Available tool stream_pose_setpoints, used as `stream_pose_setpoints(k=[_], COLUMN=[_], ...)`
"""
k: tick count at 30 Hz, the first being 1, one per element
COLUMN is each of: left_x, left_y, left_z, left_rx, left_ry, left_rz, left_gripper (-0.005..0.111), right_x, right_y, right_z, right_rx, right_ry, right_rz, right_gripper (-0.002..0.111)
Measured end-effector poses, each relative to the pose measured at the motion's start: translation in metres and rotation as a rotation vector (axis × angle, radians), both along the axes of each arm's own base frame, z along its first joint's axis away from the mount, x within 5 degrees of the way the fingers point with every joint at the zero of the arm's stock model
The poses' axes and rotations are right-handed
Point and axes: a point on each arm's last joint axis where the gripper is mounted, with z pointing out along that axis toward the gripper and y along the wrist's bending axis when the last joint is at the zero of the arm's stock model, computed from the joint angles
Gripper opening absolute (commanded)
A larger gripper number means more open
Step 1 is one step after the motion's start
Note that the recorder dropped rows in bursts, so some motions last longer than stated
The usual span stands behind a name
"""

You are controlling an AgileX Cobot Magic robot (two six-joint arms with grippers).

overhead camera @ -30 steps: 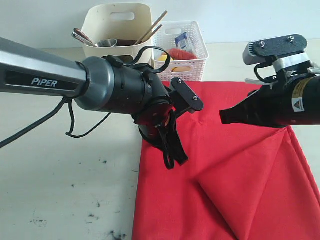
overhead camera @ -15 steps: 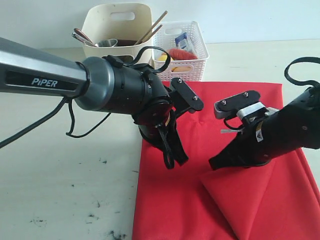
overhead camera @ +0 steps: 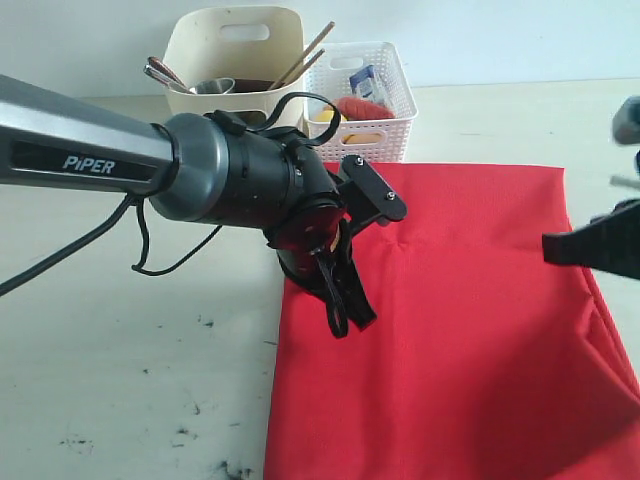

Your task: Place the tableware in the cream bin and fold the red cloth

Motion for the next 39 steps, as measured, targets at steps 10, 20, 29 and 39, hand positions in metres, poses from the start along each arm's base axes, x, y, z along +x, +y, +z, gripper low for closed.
stream_pose_setpoints(k=[10,20,29,39], left_x=[-0.001,-0.025,-0.041,-0.038], left_y=[0.001,0.091,0.160,0.184], left_z=[0.017,0.134,0.149,0.146], left_rx=[-0.036,-0.317,-0.466,-0.471], left_ry=[-0.018,-0.212,-0.326,-0.353], left_rz=[0.006,0.127,0.253,0.324], left_gripper=[0.003,0.003,0.003,0.003], right_x=[0.021,0.092,0.099,0.104], right_y=[0.037,0.077,0.067,0.007], right_z=[-0.020,-0.108,-0.124,-0.123], right_rx=[0.166,0.023,-0.197,-0.551], right_ry=[-0.005,0.275,0.377,0.455], right_rz=[0.230,0.307,0.292,0.012], right_gripper=[0.000,0.000,0.000,0.000])
